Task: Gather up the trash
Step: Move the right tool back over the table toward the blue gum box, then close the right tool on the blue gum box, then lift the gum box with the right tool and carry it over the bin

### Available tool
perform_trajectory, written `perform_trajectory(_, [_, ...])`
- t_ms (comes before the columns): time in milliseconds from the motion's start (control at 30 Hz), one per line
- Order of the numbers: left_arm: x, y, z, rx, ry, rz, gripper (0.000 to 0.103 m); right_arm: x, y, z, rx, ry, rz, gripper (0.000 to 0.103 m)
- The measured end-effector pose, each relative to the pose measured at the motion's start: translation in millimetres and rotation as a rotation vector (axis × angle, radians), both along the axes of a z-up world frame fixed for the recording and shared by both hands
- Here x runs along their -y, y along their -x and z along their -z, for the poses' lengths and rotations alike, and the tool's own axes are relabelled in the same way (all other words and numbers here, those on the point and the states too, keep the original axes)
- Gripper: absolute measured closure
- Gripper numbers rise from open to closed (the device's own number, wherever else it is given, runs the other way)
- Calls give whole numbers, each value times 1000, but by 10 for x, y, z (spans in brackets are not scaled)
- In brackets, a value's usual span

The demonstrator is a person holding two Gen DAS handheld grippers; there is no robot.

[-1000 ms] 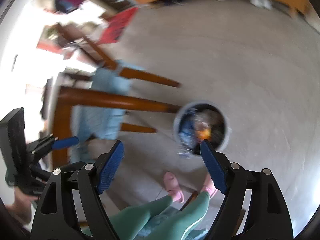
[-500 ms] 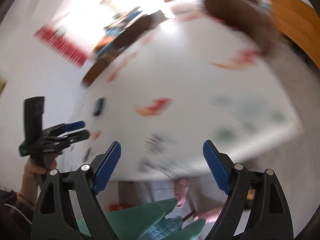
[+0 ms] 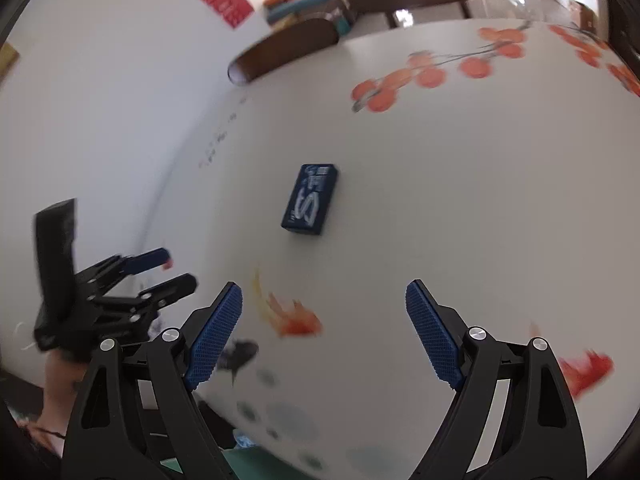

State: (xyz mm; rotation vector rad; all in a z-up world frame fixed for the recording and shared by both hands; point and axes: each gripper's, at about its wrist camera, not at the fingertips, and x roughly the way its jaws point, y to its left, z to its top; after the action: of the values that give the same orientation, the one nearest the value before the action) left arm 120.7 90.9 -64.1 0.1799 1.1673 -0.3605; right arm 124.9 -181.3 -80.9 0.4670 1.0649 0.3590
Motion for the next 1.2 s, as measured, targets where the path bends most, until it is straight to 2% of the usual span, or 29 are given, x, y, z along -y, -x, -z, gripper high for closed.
perform_trajectory(100, [-303,-169,81,-19,8,-56,21,-284,-273,127,-49,43,-16,19])
perform_trajectory(300, [-620,-462,333,-44,-2,-124,21,-794,-760,426,-119,151,24,20])
perform_trajectory(600, [-846,-768,539,-73,9,-194,21,-1021,-1094,653,-181,286,71,21])
perform_trajectory(733, [-873,-866,578,-78,8,-209,21,-1039,-1175,745,-209,296,91,22])
perform_trajectory(833, [-861,-941,612,-78,8,-213,20,-1082,-1196,748,-191,319,81,21])
perform_trajectory(900, [-864,-968,631,-73,5,-222,16,-1103,-1225,755,-182,341,71,23])
perform_trajectory(1200, [-761,-1057,782,-96,14,-232,16,-1085,-1281,753,-160,382,56,45])
